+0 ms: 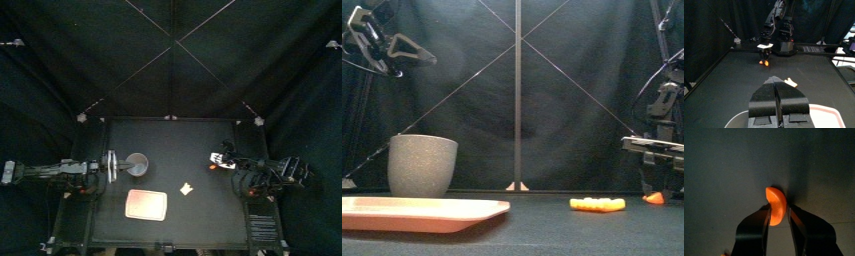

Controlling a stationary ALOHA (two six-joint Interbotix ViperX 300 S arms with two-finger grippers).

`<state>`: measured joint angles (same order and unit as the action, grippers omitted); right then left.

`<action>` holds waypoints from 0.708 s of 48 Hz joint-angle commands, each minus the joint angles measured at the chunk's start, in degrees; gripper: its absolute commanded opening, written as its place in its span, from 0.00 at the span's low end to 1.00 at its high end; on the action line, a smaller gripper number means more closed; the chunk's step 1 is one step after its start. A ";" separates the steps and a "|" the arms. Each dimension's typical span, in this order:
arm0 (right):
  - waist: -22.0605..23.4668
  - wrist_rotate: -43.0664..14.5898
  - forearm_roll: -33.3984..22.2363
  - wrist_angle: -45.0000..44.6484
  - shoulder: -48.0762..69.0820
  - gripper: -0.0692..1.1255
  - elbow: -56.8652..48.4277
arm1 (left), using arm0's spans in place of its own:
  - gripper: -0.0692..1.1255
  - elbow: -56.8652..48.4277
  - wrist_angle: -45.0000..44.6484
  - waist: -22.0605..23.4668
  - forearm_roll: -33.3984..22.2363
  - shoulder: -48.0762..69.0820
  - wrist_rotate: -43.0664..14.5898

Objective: Pick the tangerine then place it in the grey bowl
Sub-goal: Place tangerine in the grey bowl

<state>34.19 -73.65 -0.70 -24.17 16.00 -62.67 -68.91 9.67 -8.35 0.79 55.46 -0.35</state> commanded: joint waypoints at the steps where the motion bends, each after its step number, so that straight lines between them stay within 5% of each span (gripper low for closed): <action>1: -0.88 0.00 -0.44 0.26 0.79 0.55 1.58 | 0.18 0.62 0.53 -0.18 0.09 -0.09 0.00; 13: -7.47 0.88 -4.66 3.60 3.96 0.55 9.14 | 0.18 0.70 0.53 -0.79 0.26 -0.09 -0.09; 34: -14.24 0.79 -26.98 32.70 -3.08 0.55 20.30 | 0.18 0.79 0.53 -2.02 0.62 -0.09 -0.09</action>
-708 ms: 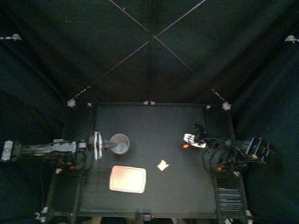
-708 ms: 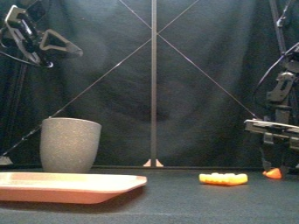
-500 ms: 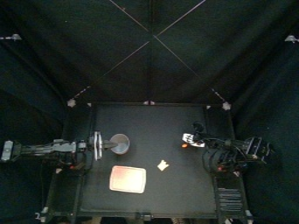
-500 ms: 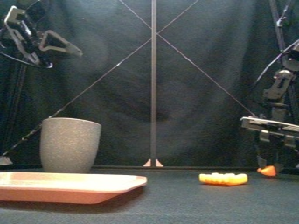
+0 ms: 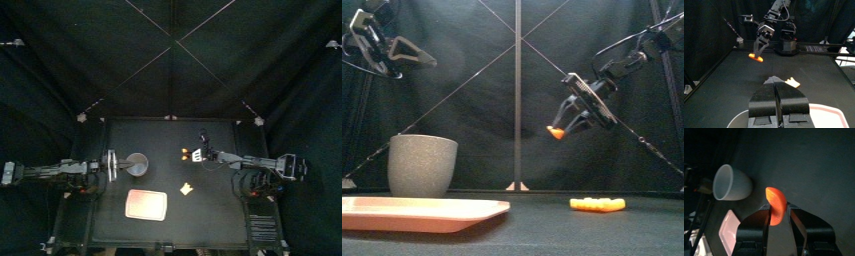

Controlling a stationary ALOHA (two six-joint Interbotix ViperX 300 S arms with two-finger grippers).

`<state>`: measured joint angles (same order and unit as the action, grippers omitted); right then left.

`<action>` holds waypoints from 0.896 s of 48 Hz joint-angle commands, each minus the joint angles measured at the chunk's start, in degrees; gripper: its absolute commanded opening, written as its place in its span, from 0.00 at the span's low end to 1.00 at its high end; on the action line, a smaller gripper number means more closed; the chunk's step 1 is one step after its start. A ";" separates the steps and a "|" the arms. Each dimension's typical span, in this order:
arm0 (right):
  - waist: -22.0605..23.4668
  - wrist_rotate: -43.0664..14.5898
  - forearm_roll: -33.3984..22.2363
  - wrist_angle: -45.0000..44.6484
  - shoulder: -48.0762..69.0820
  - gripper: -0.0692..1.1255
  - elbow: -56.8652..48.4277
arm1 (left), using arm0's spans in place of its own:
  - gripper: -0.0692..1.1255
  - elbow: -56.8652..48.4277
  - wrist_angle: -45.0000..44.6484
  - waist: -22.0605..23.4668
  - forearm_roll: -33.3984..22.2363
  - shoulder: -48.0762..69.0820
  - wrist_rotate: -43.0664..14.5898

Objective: Pick the tangerine then place it in the grey bowl
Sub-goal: Place tangerine in the grey bowl

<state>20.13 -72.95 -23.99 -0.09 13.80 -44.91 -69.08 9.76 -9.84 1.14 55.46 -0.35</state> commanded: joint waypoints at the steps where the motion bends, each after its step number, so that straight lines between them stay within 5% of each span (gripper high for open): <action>1: -0.26 0.09 -4.48 10.46 -1.41 0.55 2.99 | 0.18 0.97 0.44 -0.62 0.26 -0.09 -0.09; 15: -0.18 0.18 -12.74 31.29 -13.01 0.55 10.46 | 0.18 0.70 2.90 -1.14 0.26 -0.09 -0.09; 43: -1.76 -0.18 -18.63 32.08 -30.23 0.57 31.03 | 0.18 0.44 3.34 -2.37 0.79 -0.09 -0.09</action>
<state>18.54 -73.04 -42.71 31.90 -16.88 -16.52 -69.26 12.48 -11.87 1.58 55.46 -0.35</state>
